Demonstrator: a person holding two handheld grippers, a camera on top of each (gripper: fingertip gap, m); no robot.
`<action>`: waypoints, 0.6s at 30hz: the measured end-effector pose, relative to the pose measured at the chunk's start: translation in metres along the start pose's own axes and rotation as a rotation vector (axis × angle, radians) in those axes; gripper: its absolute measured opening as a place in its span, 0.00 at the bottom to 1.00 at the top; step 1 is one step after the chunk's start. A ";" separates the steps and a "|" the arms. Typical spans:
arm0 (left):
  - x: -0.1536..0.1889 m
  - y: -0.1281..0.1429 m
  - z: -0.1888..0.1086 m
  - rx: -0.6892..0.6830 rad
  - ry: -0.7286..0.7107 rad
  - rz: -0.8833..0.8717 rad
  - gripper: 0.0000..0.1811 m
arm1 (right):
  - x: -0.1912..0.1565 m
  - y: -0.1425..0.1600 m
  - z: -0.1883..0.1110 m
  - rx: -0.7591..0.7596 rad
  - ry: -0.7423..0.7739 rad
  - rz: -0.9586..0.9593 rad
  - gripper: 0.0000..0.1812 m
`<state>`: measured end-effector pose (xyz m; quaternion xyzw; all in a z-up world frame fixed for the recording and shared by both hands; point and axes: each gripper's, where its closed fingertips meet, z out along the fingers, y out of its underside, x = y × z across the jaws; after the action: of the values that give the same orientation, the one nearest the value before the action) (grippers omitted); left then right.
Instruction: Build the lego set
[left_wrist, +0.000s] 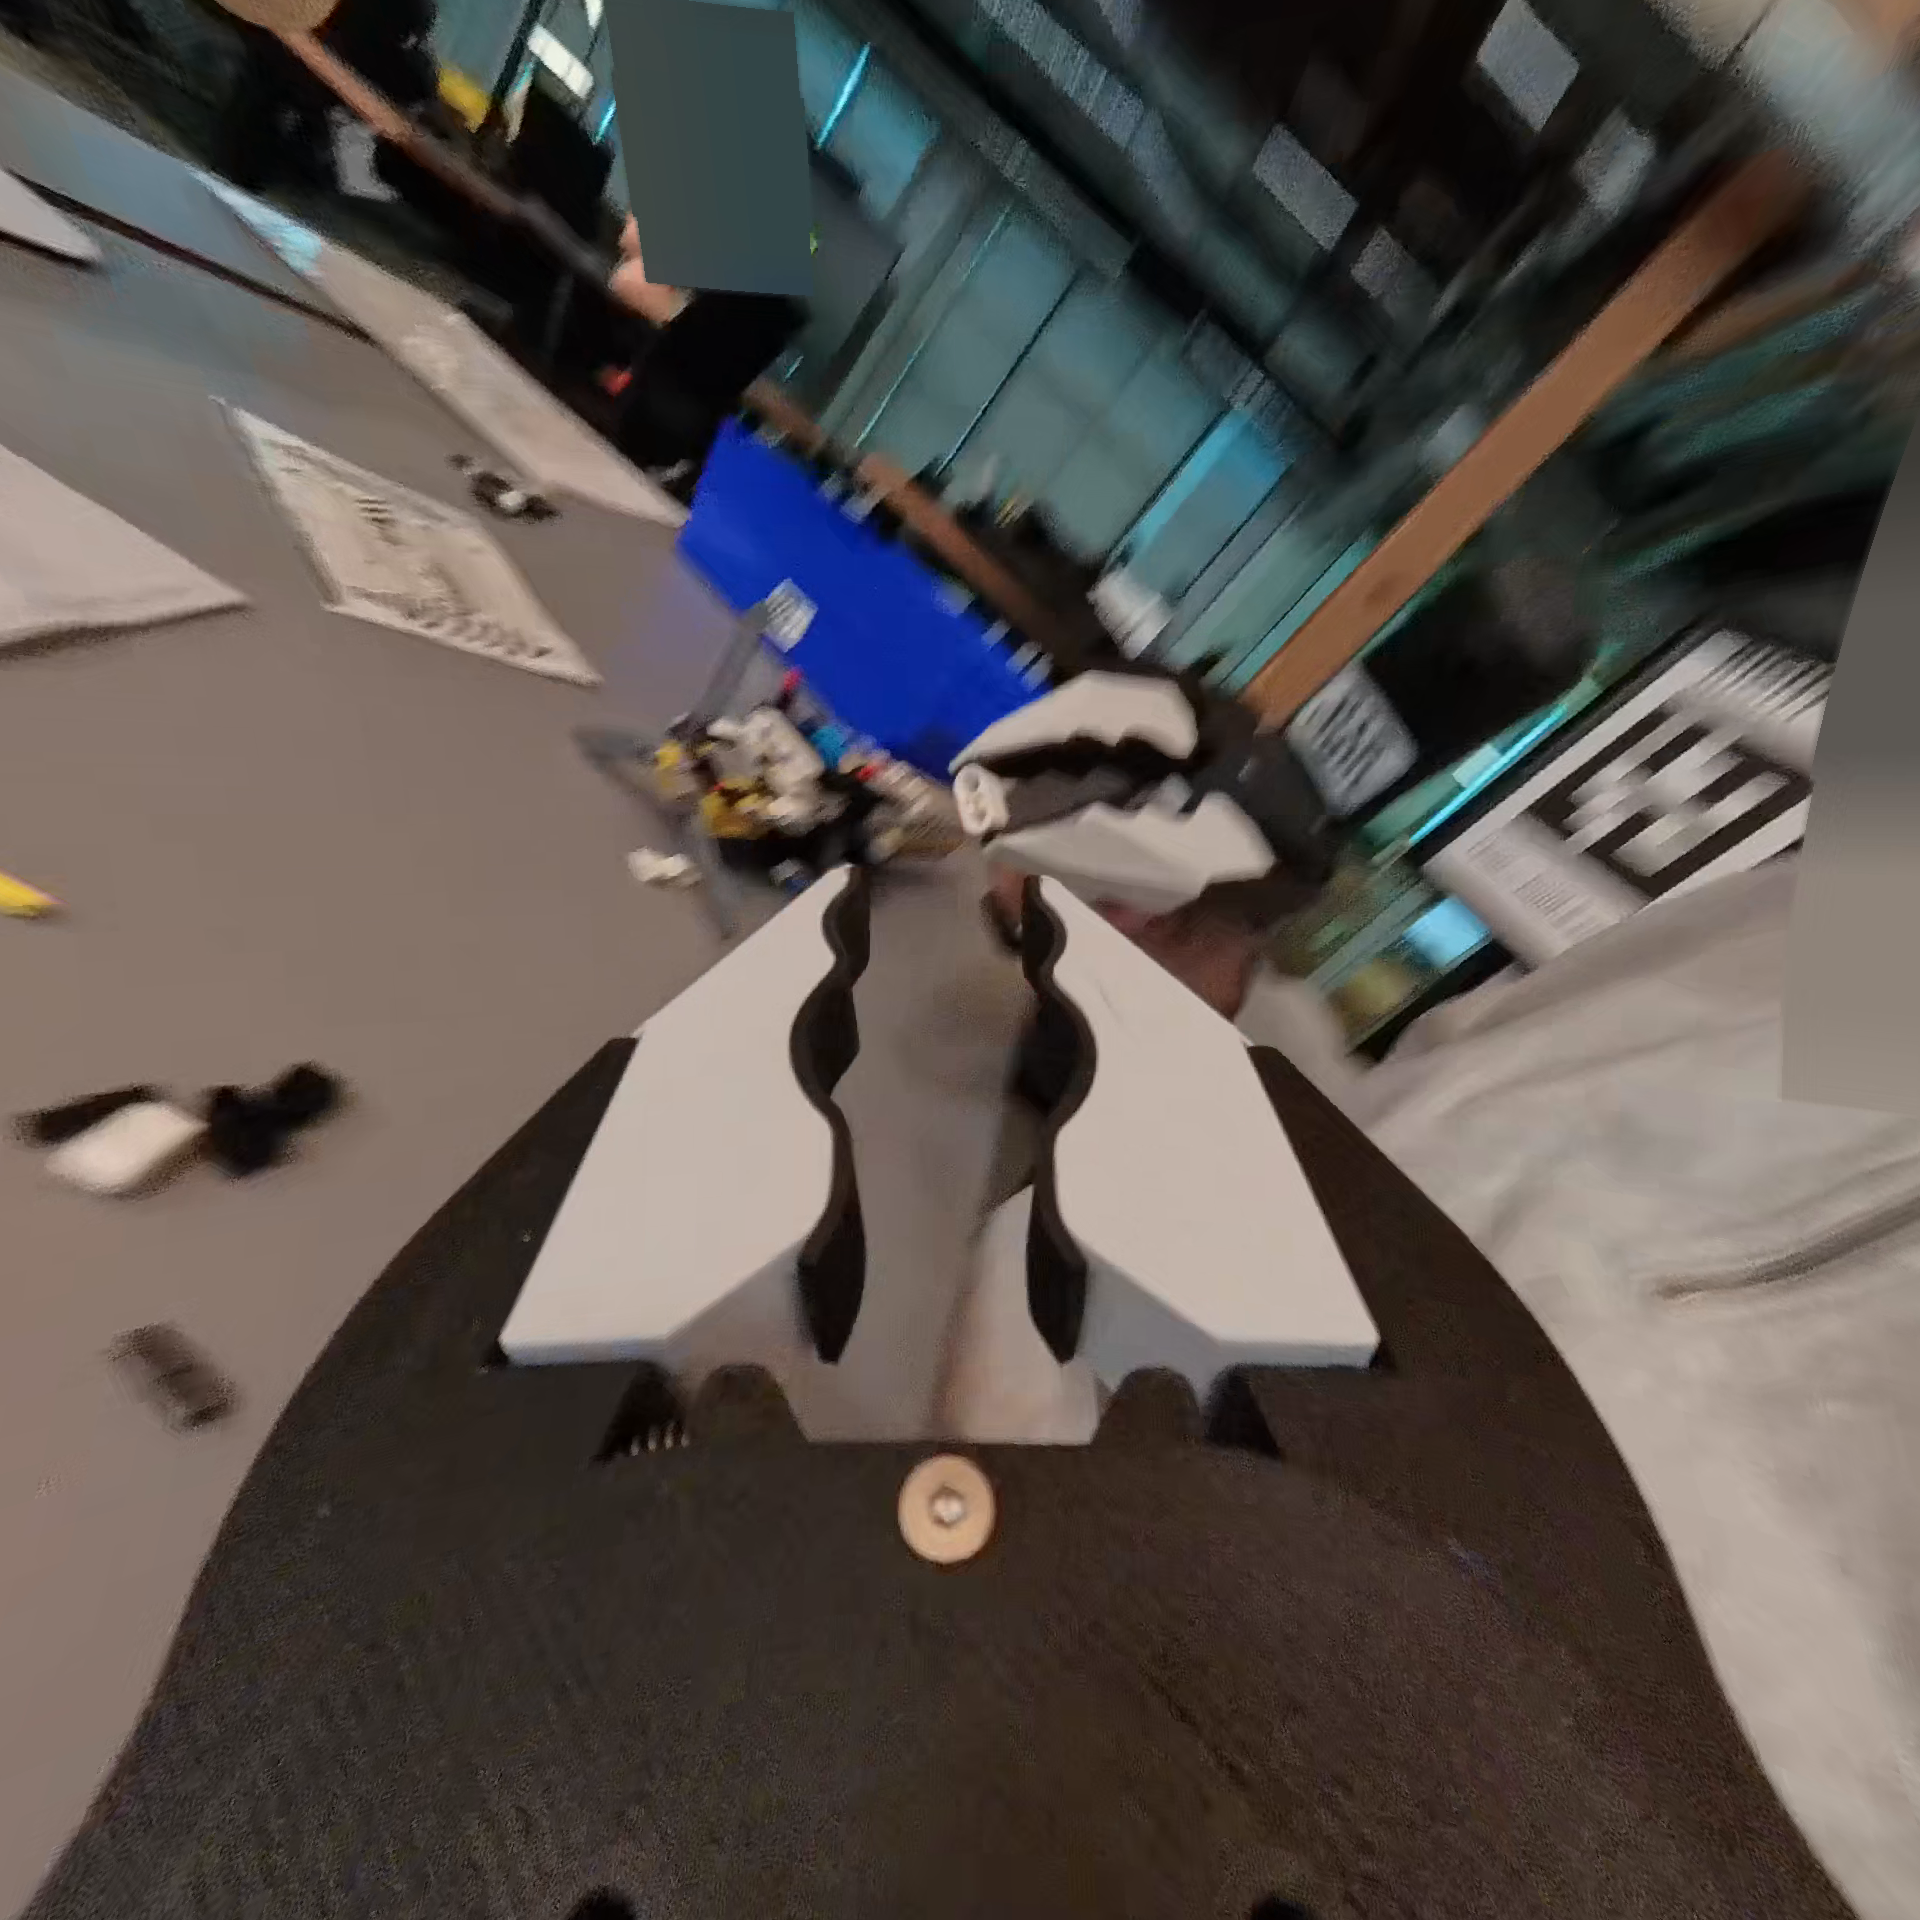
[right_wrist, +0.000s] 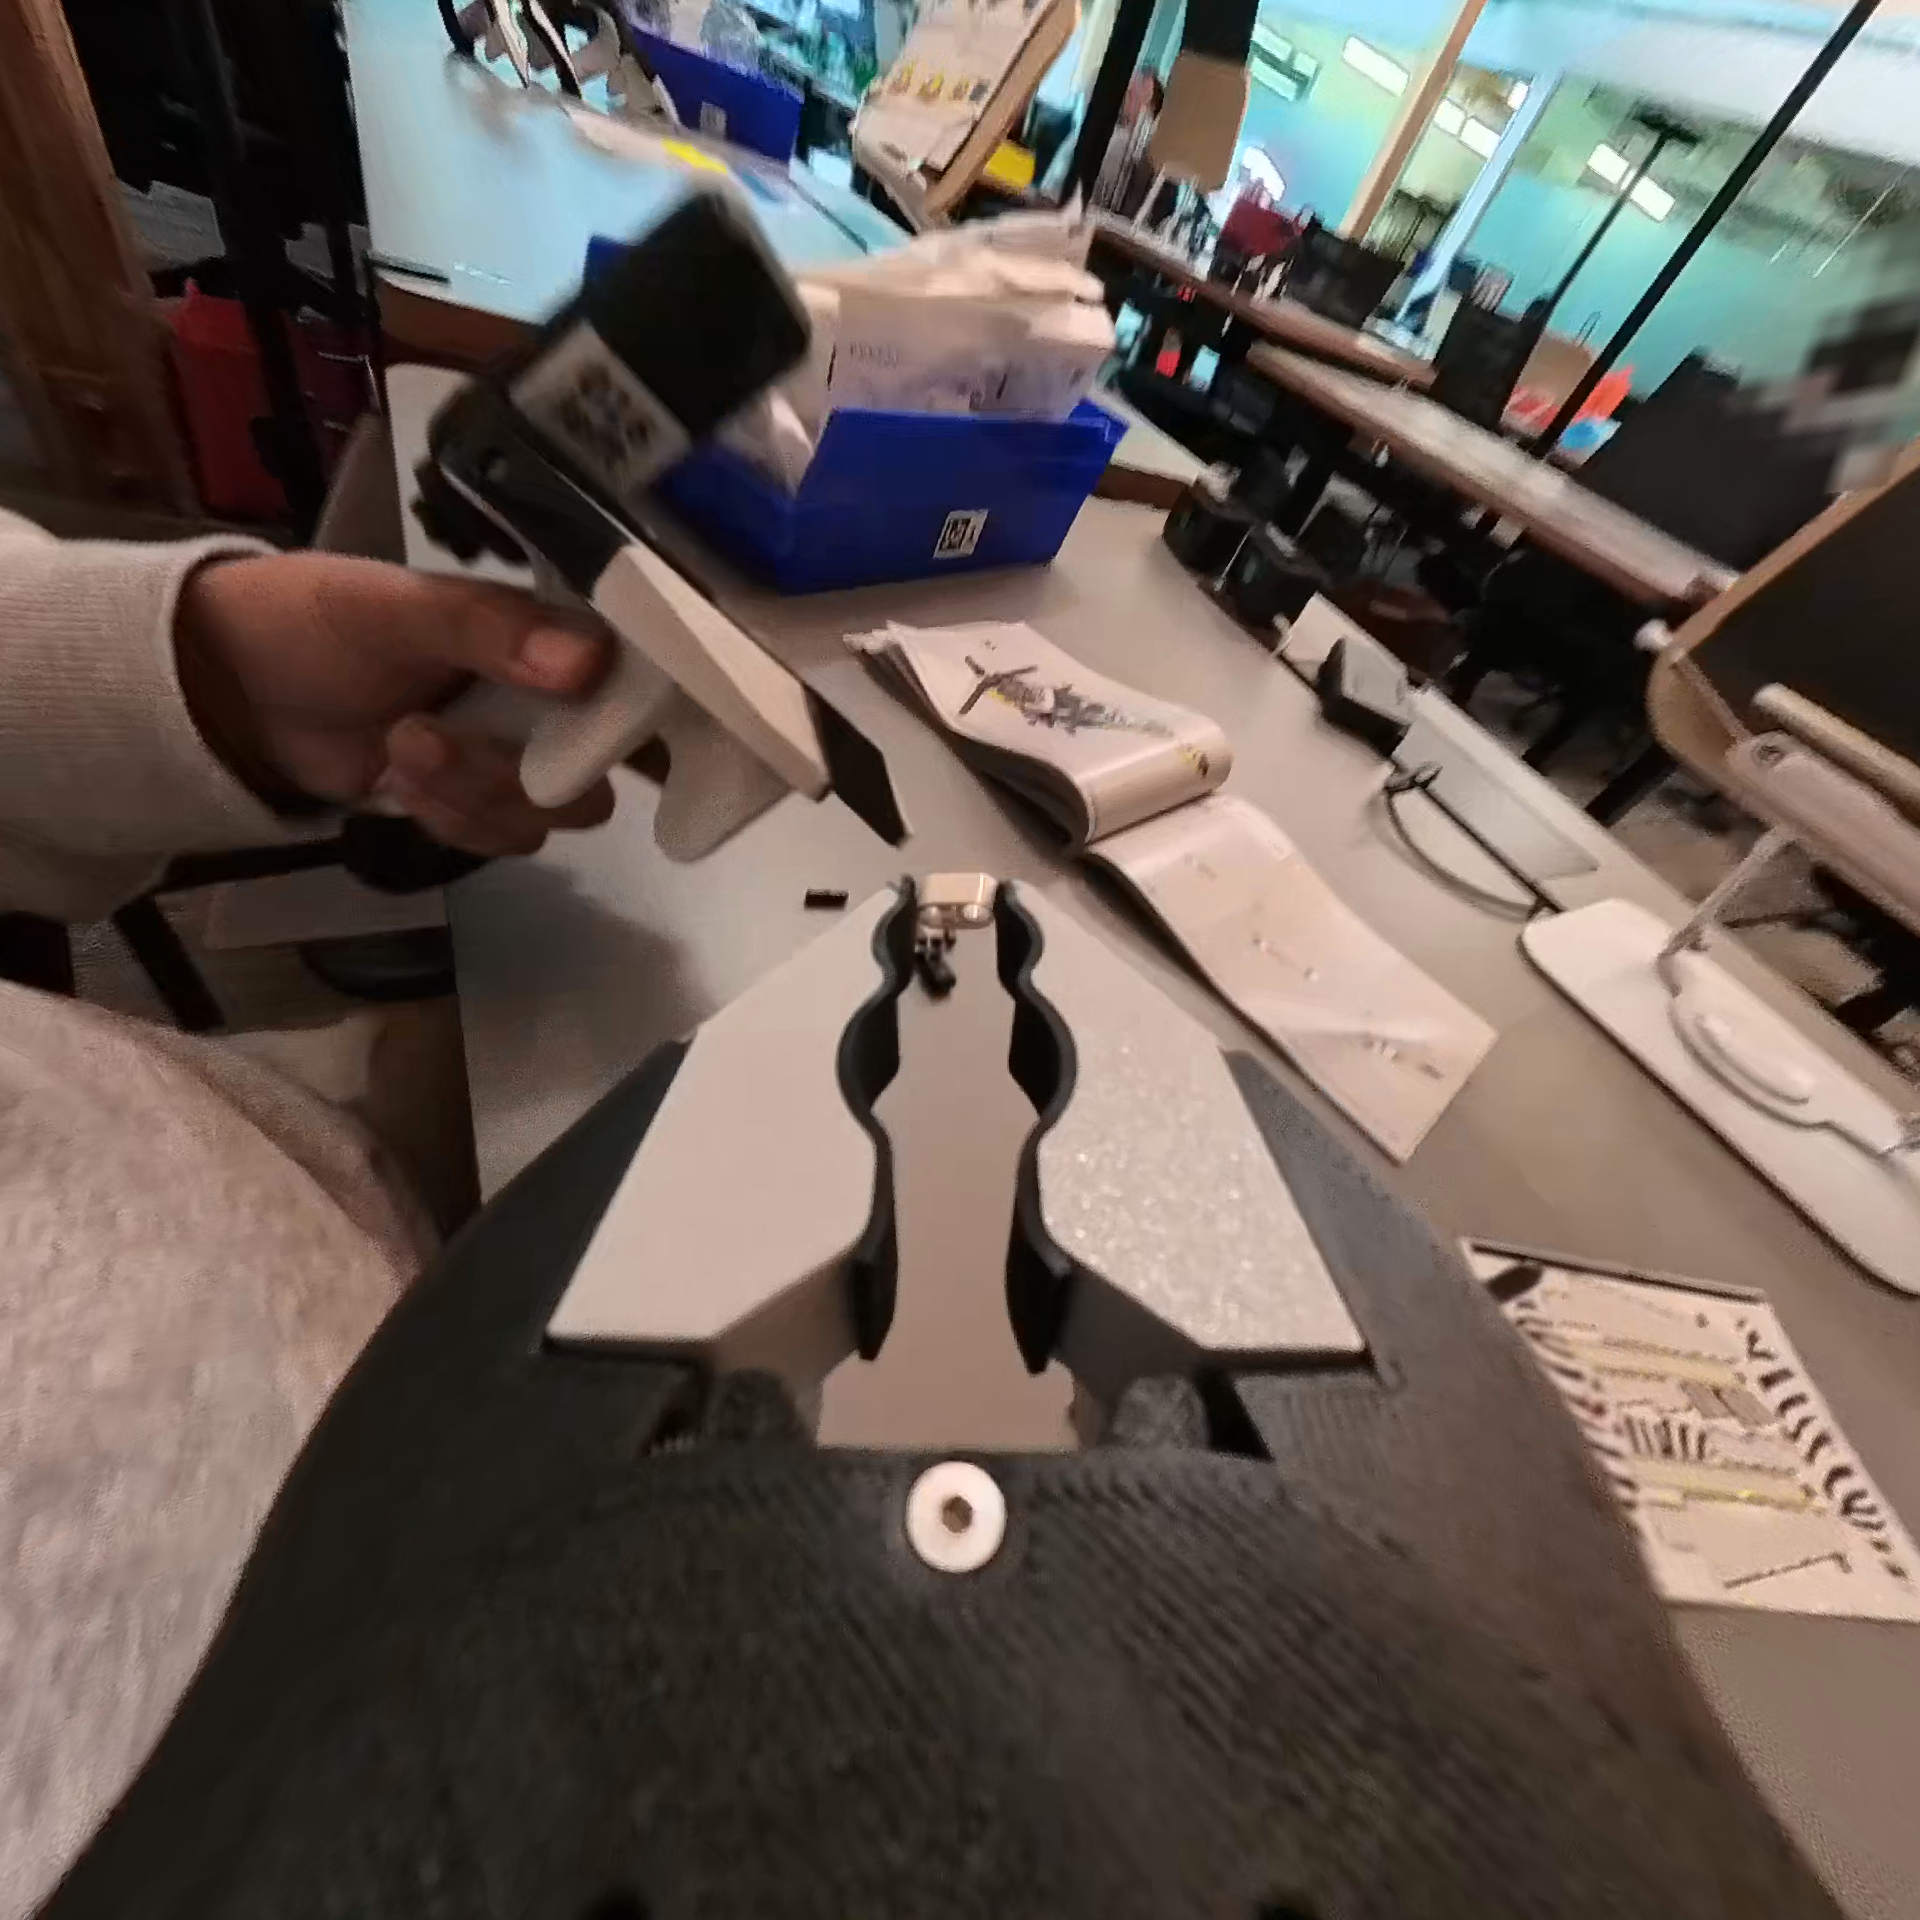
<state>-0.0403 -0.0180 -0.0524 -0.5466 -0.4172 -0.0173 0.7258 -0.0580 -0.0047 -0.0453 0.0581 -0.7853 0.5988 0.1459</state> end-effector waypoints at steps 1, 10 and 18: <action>-0.007 0.007 -0.002 -0.083 -0.066 0.098 0.16 | 0.001 0.007 0.001 -0.029 -0.014 0.018 0.07; -0.074 0.074 -0.004 -0.733 -0.315 0.507 0.19 | -0.018 0.064 0.016 -0.228 -0.152 0.252 0.07; -0.079 0.084 -0.005 -0.763 -0.337 0.549 0.07 | -0.036 0.106 0.024 -0.418 -0.211 0.353 0.07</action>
<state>-0.0483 -0.0219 -0.1673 -0.8581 -0.3331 0.1115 0.3744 -0.0554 -0.0018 -0.1597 -0.0487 -0.9004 0.4309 -0.0345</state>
